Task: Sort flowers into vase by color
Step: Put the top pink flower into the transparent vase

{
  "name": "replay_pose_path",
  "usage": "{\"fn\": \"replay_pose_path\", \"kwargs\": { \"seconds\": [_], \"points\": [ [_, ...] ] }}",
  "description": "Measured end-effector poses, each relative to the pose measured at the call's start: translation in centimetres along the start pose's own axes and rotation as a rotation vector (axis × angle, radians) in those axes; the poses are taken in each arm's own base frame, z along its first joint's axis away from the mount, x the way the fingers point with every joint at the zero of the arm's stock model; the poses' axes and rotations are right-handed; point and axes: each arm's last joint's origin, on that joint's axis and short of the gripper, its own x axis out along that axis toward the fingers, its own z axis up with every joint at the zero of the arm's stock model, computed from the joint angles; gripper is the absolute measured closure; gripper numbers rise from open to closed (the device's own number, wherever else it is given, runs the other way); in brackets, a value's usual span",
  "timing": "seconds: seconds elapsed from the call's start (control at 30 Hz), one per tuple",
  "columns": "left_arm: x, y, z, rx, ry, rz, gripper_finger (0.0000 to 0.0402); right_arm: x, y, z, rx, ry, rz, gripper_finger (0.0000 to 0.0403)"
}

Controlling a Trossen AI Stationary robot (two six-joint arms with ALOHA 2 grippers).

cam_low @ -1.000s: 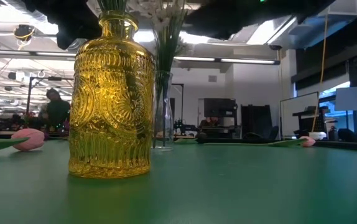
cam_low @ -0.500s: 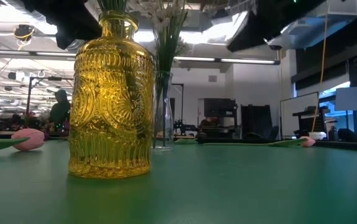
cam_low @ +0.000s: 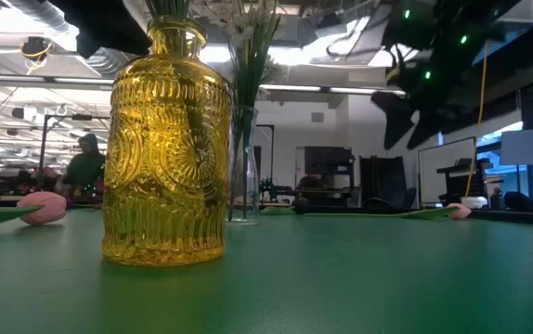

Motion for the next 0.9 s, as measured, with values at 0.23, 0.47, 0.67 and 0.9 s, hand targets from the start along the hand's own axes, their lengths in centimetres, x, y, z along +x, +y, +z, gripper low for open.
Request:
{"fn": "replay_pose_path", "kwargs": {
  "seconds": [0.23,0.47,0.67,0.9],
  "points": [
    [0.0,0.0,0.0,0.002,0.003,0.003,0.0312,3.8,-3.6,0.4,0.119,0.14,0.002,0.0134],
    [0.0,0.0,0.0,0.002,0.003,0.003,0.0312,5.8,-5.7,-0.5,0.158,0.237,0.062,0.0134],
    [0.0,0.0,0.0,-0.001,0.003,0.002,0.0312,6.1,-6.1,-0.9,0.009,0.227,0.03,0.0134],
    [0.0,0.0,0.0,-0.005,-0.003,-0.001,0.0312,6.8,-5.3,-0.4,-0.248,0.171,0.169,0.0134]
  ]
}}
